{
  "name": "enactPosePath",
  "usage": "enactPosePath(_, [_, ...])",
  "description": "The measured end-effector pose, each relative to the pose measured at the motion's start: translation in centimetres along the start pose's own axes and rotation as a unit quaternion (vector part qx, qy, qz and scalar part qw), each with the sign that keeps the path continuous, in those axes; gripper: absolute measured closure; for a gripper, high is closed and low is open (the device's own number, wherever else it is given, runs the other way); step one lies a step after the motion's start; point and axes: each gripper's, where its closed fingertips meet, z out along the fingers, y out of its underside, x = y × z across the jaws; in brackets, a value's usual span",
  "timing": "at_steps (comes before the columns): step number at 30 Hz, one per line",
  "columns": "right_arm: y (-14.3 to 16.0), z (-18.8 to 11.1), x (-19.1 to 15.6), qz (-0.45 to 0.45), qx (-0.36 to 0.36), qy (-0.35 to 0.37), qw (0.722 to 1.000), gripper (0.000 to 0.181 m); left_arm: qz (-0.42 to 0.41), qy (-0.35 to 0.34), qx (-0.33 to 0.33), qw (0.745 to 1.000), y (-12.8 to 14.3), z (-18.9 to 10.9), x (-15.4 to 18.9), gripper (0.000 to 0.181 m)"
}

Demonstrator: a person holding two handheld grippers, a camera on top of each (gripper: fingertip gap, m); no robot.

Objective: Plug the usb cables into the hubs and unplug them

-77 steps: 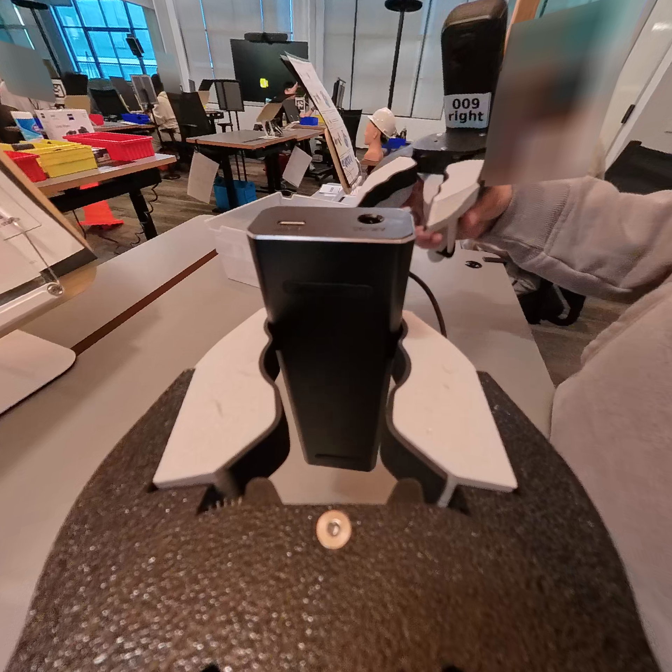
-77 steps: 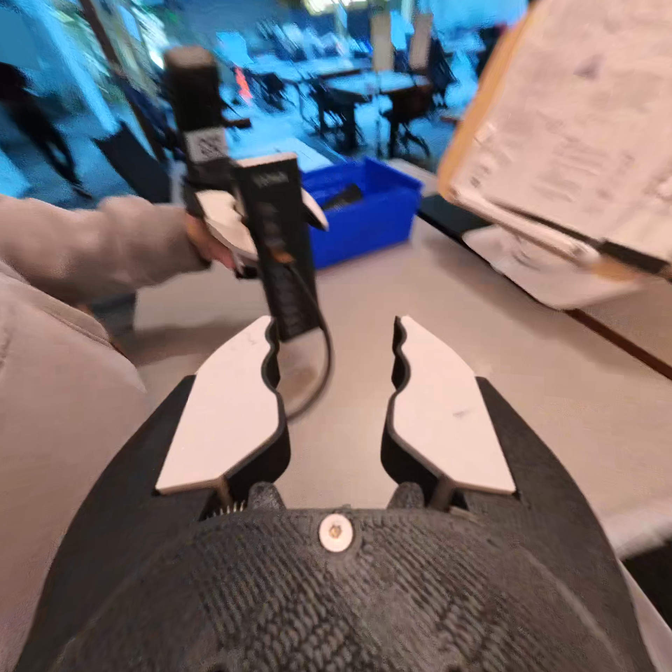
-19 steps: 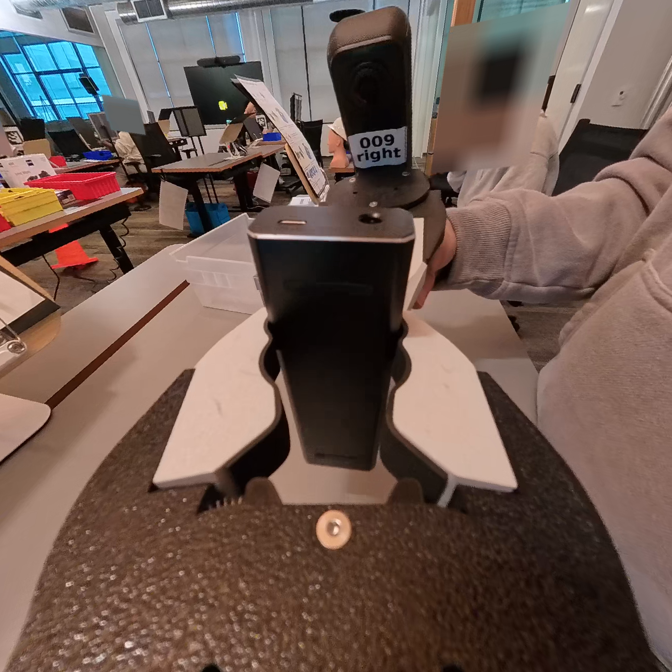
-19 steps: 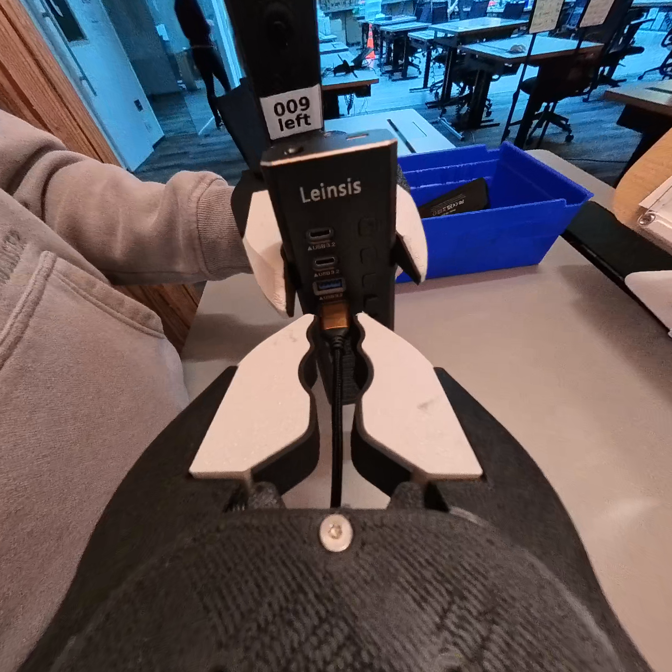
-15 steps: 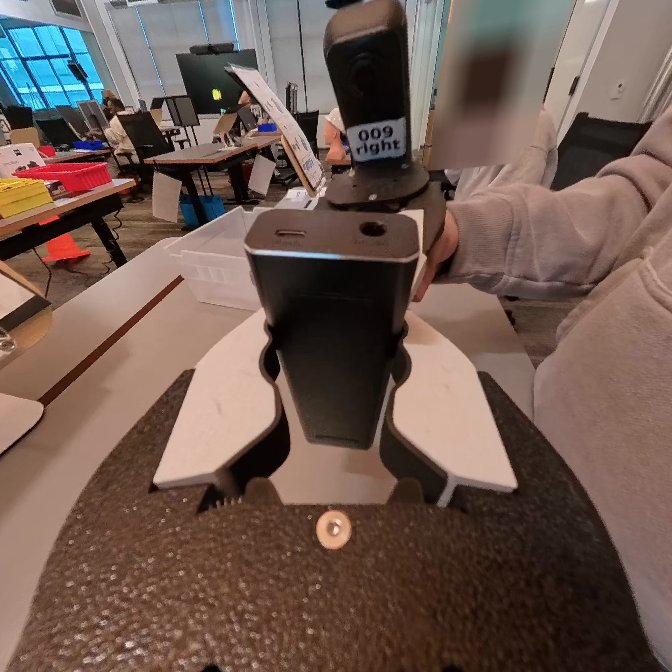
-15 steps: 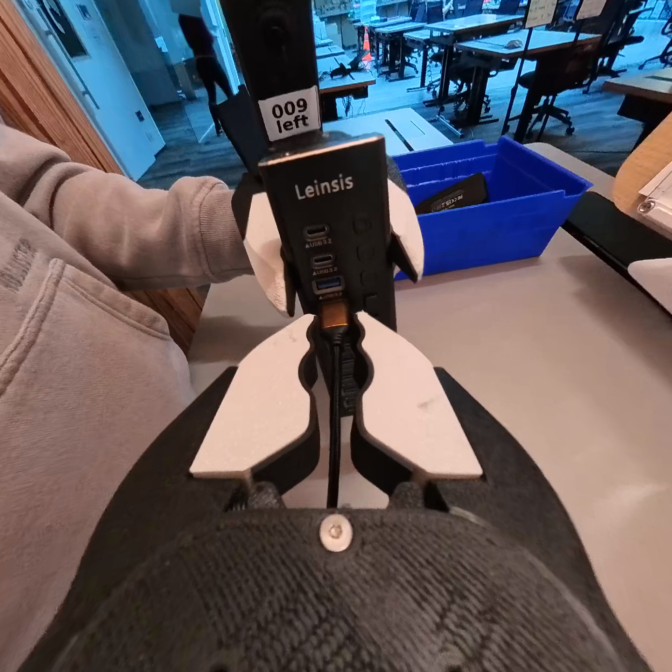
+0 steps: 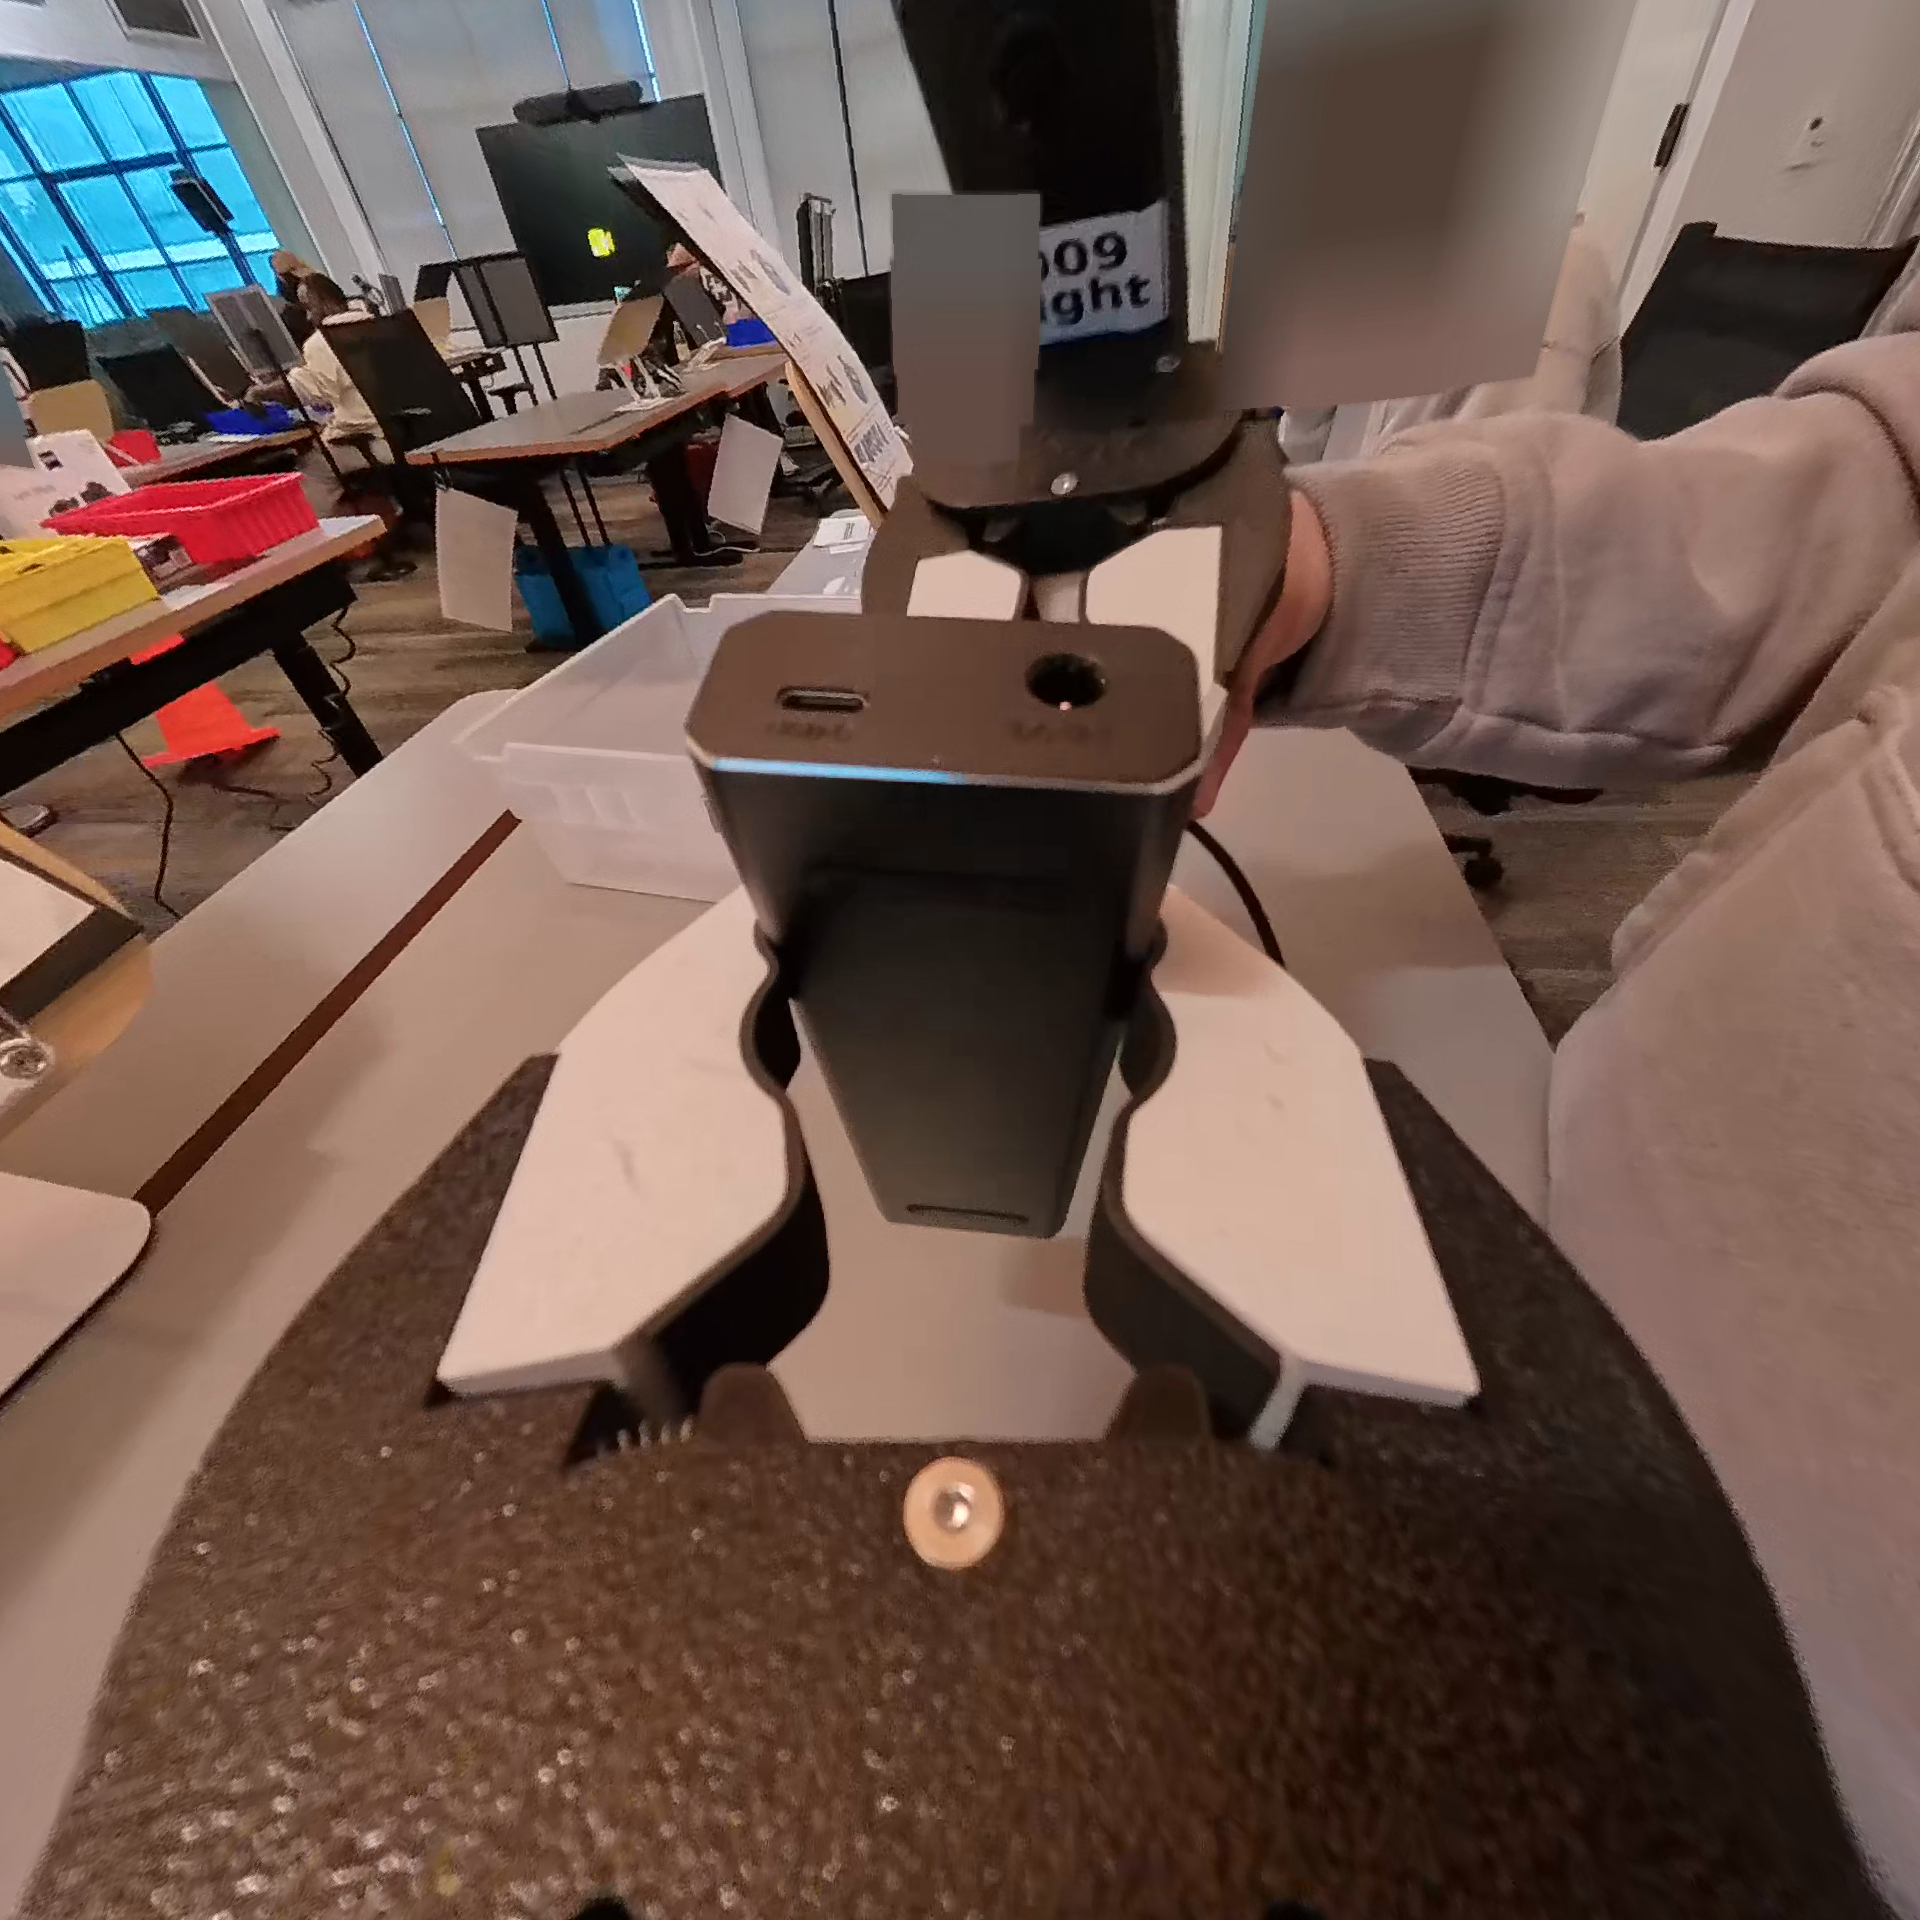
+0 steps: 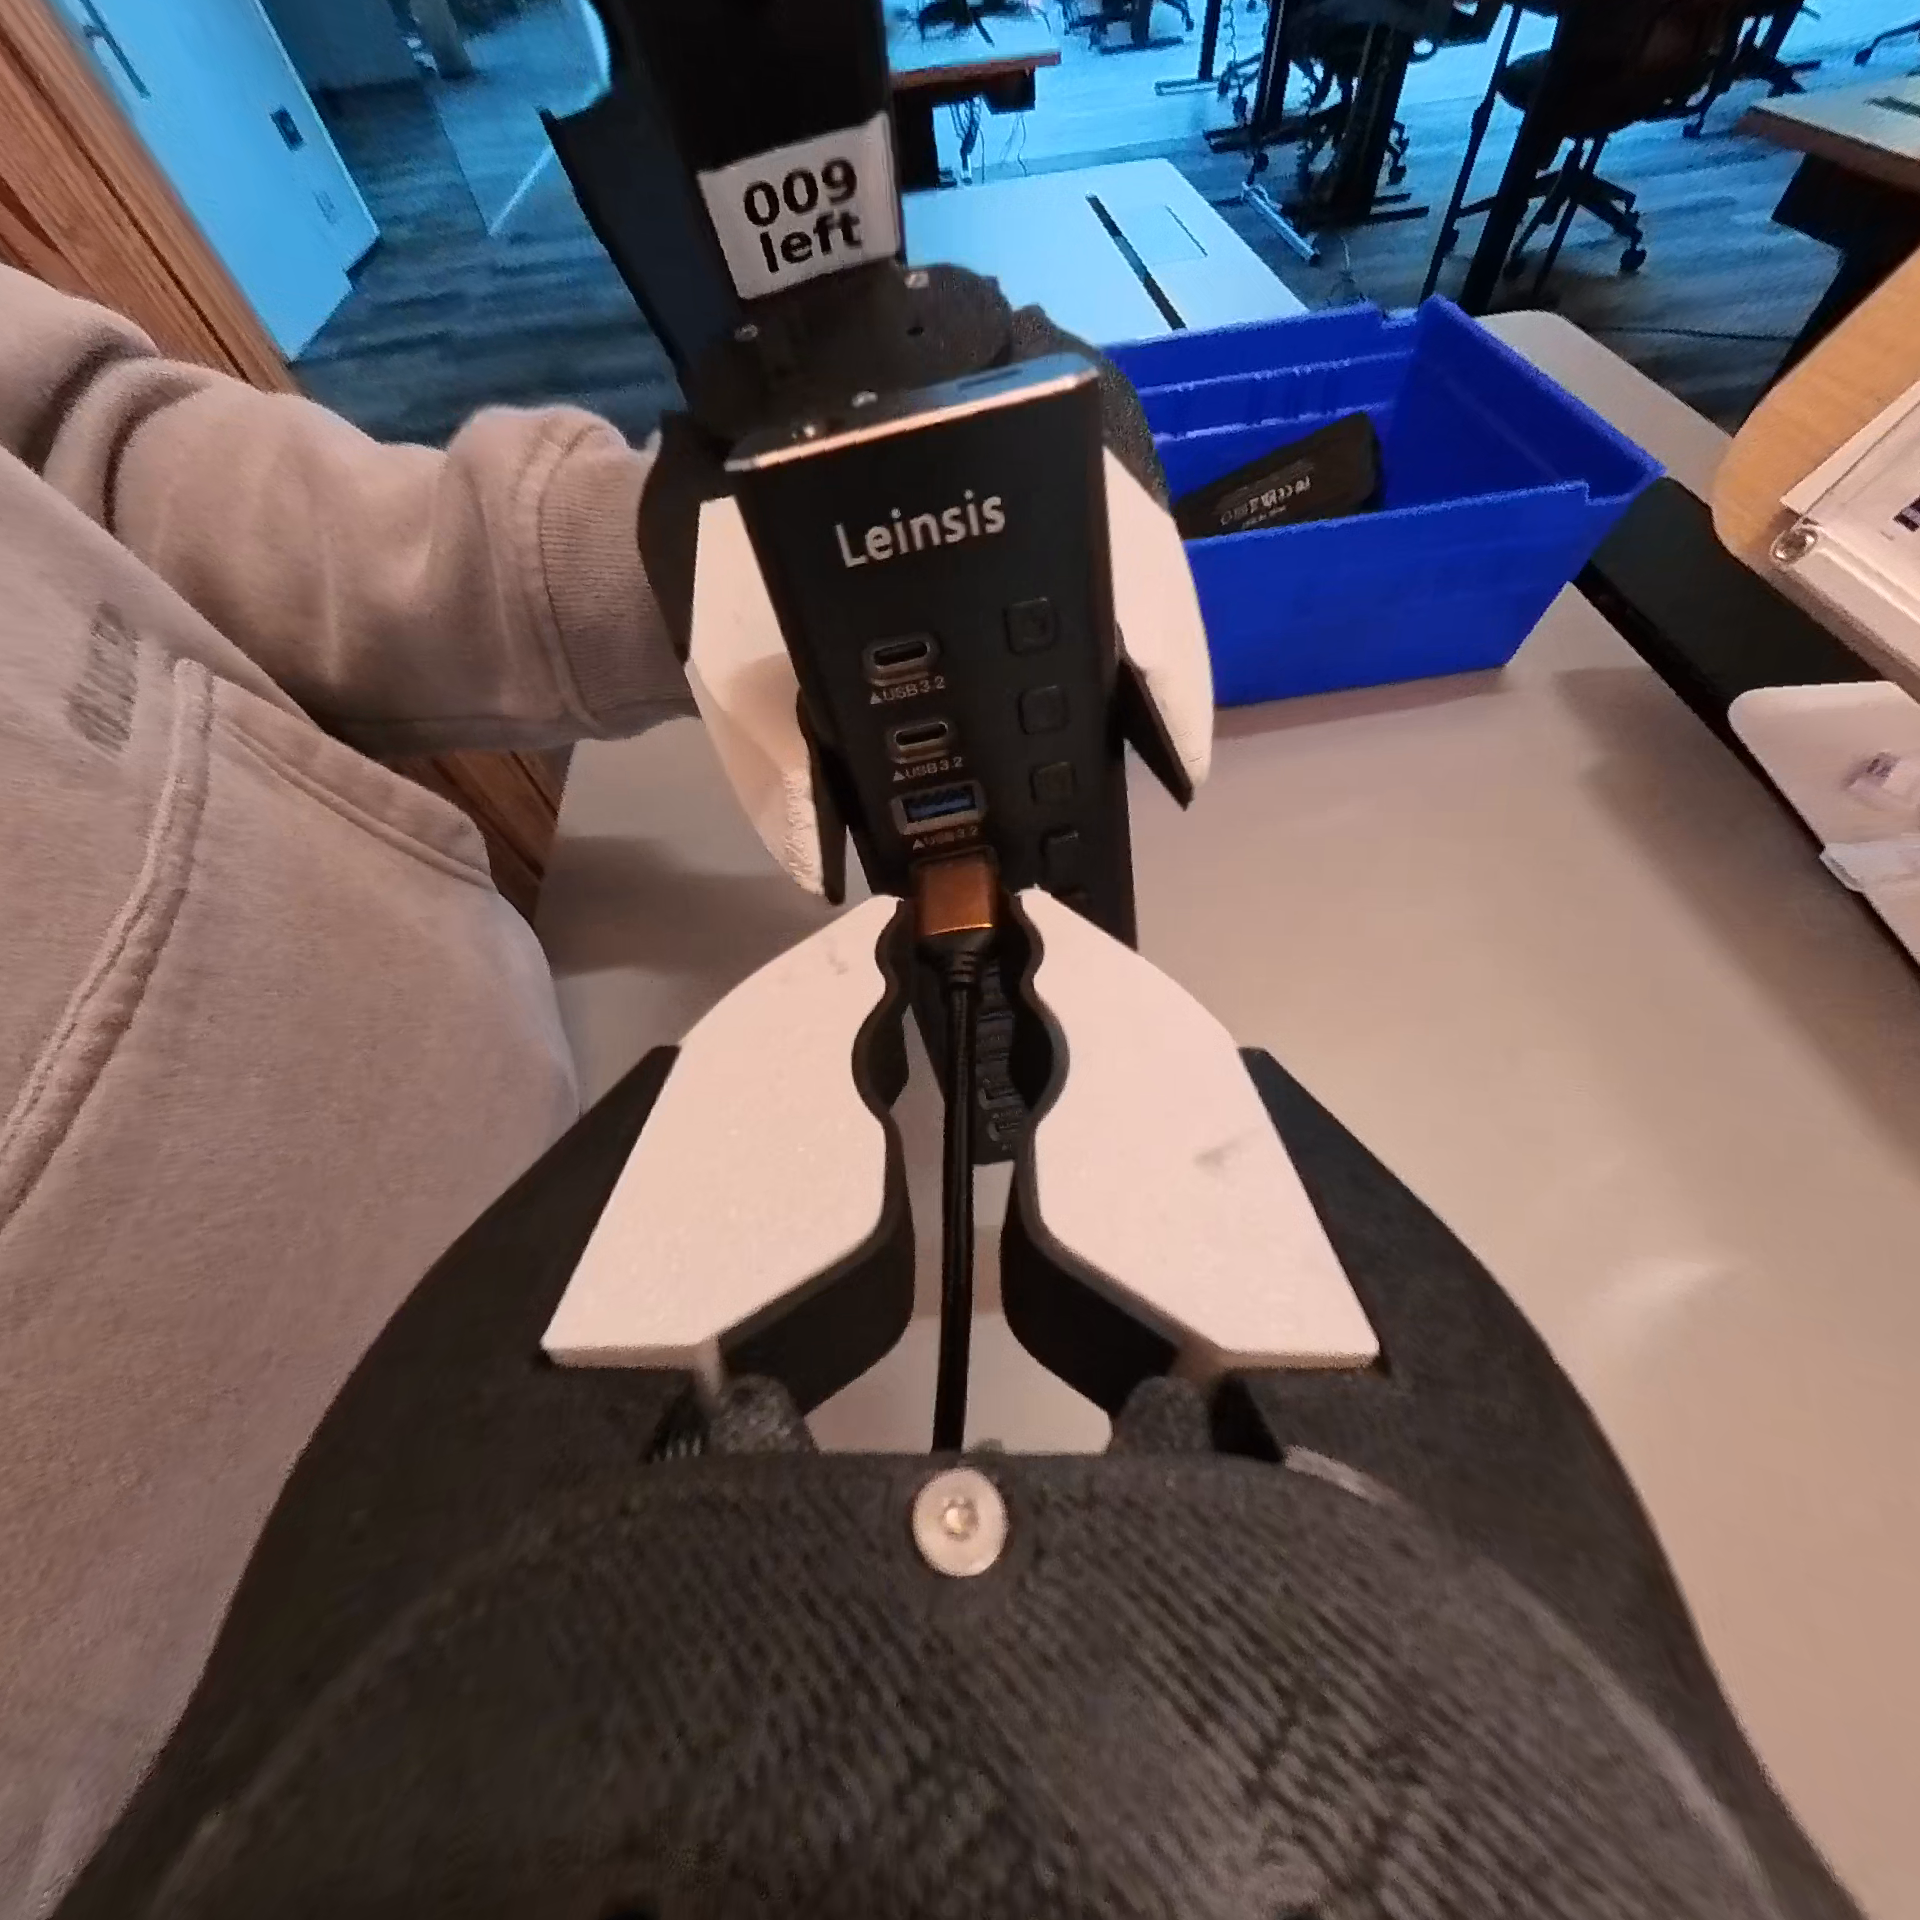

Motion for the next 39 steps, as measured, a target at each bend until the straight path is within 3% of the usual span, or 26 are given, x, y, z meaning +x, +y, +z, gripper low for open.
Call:
enactPosePath(2, [1.3,-1.5,1.4,-0.010,-0.047,0.051,0.998,0.165,-0.005,-0.024,-0.021,0.999,1.1,-1.0,-1.0,0.121])
enactPosePath(4, [3.2,-5.9,3.9,0.008,-0.077,0.125,0.989,0.165,-0.022,-0.052,-0.028,0.998,1.9,-3.2,-2.4,0.121])
enactPosePath(6, [3.4,-10.2,4.4,0.037,-0.041,0.131,0.990,0.165,-0.024,-0.053,-0.029,0.998,1.5,-4.5,-2.7,0.121])
enactPosePath(11, [0.8,-21.1,8.3,0.004,0.061,0.276,0.959,0.166,-0.027,-0.051,-0.018,0.998,0.8,-4.8,-2.6,0.121])
enactPosePath(15, [-0.6,-26.3,11.0,-0.042,0.131,0.357,0.924,0.166,-0.047,-0.034,0.000,0.998,1.3,-3.4,-2.1,0.121])
enactPosePath(17, [0.1,-26.9,12.2,-0.041,0.159,0.363,0.917,0.166,-0.049,-0.024,-0.001,0.999,1.5,-2.7,-1.7,0.121])
enactPosePath(20, [4.2,-26.0,14.8,0.010,0.151,0.381,0.912,0.166,-0.051,-0.014,0.001,0.999,1.6,-1.9,-1.3,0.121])
enactPosePath(25, [8.4,-27.6,17.0,0.021,0.126,0.484,0.866,0.166,-0.056,0.001,0.001,0.998,1.6,-1.6,-0.8,0.121])
enactPosePath(28, [7.3,-31.9,16.9,0.013,0.181,0.552,0.814,0.166,-0.060,0.006,-0.001,0.998,1.8,-1.7,-0.6,0.121])
enactPosePath(33, [2.8,-36.8,14.7,0.010,0.326,0.555,0.765,0.166,-0.070,0.013,0.001,0.997,2.0,-1.5,-0.3,0.121])
enactPosePath(35, [1.3,-36.8,14.5,-0.003,0.339,0.545,0.767,0.166,-0.072,0.019,0.004,0.997,2.0,-1.3,-0.1,0.121])
enactPosePath(39, [3.9,-32.6,16.2,0.030,0.295,0.503,0.812,0.166,-0.075,0.024,0.005,0.997,2.1,-0.7,0.1,0.121])
